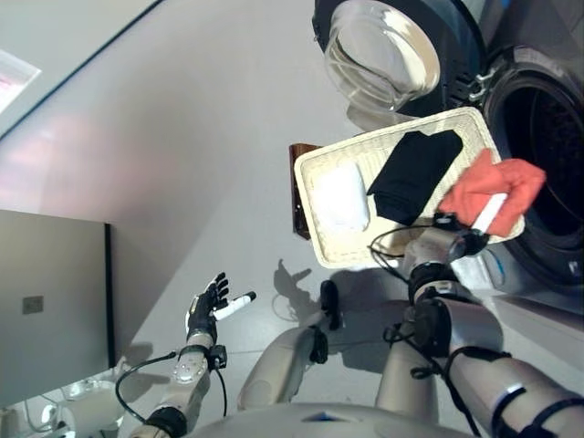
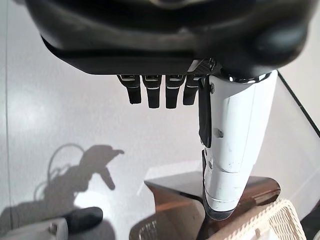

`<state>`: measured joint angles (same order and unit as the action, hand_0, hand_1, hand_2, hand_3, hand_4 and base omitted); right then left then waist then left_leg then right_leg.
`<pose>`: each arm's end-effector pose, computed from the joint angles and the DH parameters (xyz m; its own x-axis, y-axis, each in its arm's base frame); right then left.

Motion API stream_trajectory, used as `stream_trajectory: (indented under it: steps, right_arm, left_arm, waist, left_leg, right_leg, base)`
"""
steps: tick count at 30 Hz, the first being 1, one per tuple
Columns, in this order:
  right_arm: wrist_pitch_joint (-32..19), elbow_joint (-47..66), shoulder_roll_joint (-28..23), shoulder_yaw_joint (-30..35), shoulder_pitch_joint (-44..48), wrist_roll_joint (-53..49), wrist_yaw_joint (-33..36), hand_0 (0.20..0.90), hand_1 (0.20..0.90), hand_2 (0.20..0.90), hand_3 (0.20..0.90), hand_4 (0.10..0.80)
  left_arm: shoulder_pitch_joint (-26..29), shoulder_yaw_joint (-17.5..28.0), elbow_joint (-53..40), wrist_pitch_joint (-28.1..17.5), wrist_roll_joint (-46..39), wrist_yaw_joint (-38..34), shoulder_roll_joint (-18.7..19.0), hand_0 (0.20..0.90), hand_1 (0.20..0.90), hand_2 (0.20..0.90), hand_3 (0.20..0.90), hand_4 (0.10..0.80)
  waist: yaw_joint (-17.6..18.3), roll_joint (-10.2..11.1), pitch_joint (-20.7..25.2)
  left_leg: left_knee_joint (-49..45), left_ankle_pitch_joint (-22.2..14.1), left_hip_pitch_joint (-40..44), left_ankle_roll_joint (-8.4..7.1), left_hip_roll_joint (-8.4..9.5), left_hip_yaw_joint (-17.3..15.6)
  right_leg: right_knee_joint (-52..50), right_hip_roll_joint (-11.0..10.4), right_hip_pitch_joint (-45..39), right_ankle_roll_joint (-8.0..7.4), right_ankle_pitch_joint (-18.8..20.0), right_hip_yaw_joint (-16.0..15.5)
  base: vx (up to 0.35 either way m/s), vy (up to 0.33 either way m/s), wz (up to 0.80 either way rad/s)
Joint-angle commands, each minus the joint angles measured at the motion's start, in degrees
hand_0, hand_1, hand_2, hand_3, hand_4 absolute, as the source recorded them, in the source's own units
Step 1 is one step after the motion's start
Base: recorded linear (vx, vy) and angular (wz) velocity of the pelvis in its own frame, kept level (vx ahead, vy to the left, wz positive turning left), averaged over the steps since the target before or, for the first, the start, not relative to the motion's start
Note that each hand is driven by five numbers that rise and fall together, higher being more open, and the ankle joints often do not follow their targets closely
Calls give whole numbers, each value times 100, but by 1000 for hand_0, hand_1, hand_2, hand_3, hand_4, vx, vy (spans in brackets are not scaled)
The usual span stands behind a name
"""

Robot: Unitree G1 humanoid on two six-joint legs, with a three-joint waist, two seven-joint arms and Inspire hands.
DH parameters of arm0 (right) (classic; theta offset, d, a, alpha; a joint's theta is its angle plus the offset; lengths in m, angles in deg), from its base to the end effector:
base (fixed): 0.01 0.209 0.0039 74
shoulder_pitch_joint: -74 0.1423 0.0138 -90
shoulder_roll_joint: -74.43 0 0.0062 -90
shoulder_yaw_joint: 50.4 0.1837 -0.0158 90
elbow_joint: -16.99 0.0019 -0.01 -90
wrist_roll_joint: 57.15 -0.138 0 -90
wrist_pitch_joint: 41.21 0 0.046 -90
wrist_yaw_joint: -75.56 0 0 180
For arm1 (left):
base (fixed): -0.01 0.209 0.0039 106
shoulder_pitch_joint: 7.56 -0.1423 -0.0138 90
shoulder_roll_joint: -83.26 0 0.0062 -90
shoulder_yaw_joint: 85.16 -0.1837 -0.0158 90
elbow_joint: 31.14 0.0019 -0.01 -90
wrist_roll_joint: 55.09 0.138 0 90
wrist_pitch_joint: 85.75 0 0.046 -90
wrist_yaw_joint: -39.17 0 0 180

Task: Pick up the clothes and place them into the washing machine

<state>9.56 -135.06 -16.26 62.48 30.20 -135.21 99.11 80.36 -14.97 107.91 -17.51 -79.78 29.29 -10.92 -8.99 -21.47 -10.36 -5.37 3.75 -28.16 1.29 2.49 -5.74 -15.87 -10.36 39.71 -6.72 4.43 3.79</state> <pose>0.3095 -0.2608 0.0864 0.4237 -0.7947 -0.4347 0.4842 -0.2069 0.8502 0.1252 0.1752 -0.0860 0.8342 0.1349 -0.5348 -0.1465 0.9890 0.0209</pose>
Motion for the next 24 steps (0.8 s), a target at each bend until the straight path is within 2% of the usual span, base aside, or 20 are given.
stream_trajectory:
  steps: [1, 5, 9, 10, 11, 12, 13, 16, 24]
  right_arm:
    - [-375, 336, -401, -200, 298, 403, 150, 200, 200, 200, 200, 300]
    - [-457, 566, -642, -221, 470, 697, 390, 200, 200, 200, 200, 300]
    - [-508, 766, -910, -259, 644, 987, 643, 200, 200, 200, 200, 300]
    - [-522, 954, -1154, -375, 829, 1237, 769, 200, 200, 200, 200, 300]
    - [-505, 1099, -1326, -465, 964, 1412, 833, 422, 422, 422, 422, 459]
    - [-452, 1228, -1517, -601, 1101, 1524, 820, 505, 505, 505, 505, 518]
    - [-424, 1324, -1729, -773, 1267, 1630, 821, 900, 900, 900, 900, 800]
    - [-357, 1641, -2192, -1391, 1684, 1751, 599, 900, 900, 900, 900, 800]
    - [-201, 1486, -2082, -1514, 1567, 1595, 259, 900, 900, 900, 900, 800]
  left_arm:
    - [-19, 188, 104, -334, -206, -212, 208, 900, 900, 900, 900, 800]
    - [-98, 101, 216, -343, -209, -212, 136, 900, 900, 900, 900, 800]
    - [-174, 59, 165, -358, -271, -140, 118, 900, 900, 900, 900, 800]
    - [-206, 56, 100, -378, -295, -106, 156, 900, 900, 900, 900, 800]
    - [-198, 67, 61, -395, -292, -99, 183, 900, 900, 900, 900, 800]
    - [-211, 92, -31, -418, -303, -99, 224, 900, 900, 900, 900, 800]
    - [-214, 124, -112, -459, -326, -103, 277, 900, 900, 900, 900, 800]
    - [-204, 151, -233, -485, -385, -100, 377, 900, 900, 900, 900, 800]
    - [-171, 136, -166, -490, -557, 58, 263, 900, 900, 900, 900, 800]
  waist:
    - [-121, -222, 164]
    - [-153, -398, 246]
    - [-166, -461, 304]
    - [-176, -503, 321]
    - [-188, -526, 329]
    - [-200, -538, 338]
    - [-217, -547, 344]
    - [-216, -502, 368]
    - [-71, -500, 433]
  left_leg:
    - [-362, -226, -418, -311, 110, 177]
    - [-194, -133, -340, -338, 93, 123]
    - [-70, -73, -271, -366, 106, 118]
    - [-2, -31, -250, -385, 99, 122]
    - [37, 3, -242, -404, 87, 113]
    - [81, 36, -240, -414, 87, 116]
    - [126, 72, -240, -429, 84, 120]
    - [326, 160, -201, -477, 51, 92]
    - [342, 159, -189, -472, 42, -8]
  right_leg:
    - [-97, 183, -313, 309, -524, -150]
    - [-139, 196, -237, 312, -529, -119]
    - [-151, 218, -233, 309, -556, -95]
    - [-141, 225, -207, 311, -569, -88]
    - [-129, 216, -193, 311, -570, -101]
    - [-121, 219, -172, 313, -560, -107]
    - [-117, 224, -136, 312, -544, -103]
    - [-138, 275, -22, 308, -575, -75]
    - [-112, 339, 19, 331, -496, -12]
  base:
    - [45, -9, -4]
    - [32, -28, -3]
    - [28, -20, -2]
    - [4, -27, -3]
    - [3, -33, -1]
    - [0, 0, 0]
    - [0, 0, 0]
    - [-2, -16, 2]
    - [20, 4, -9]
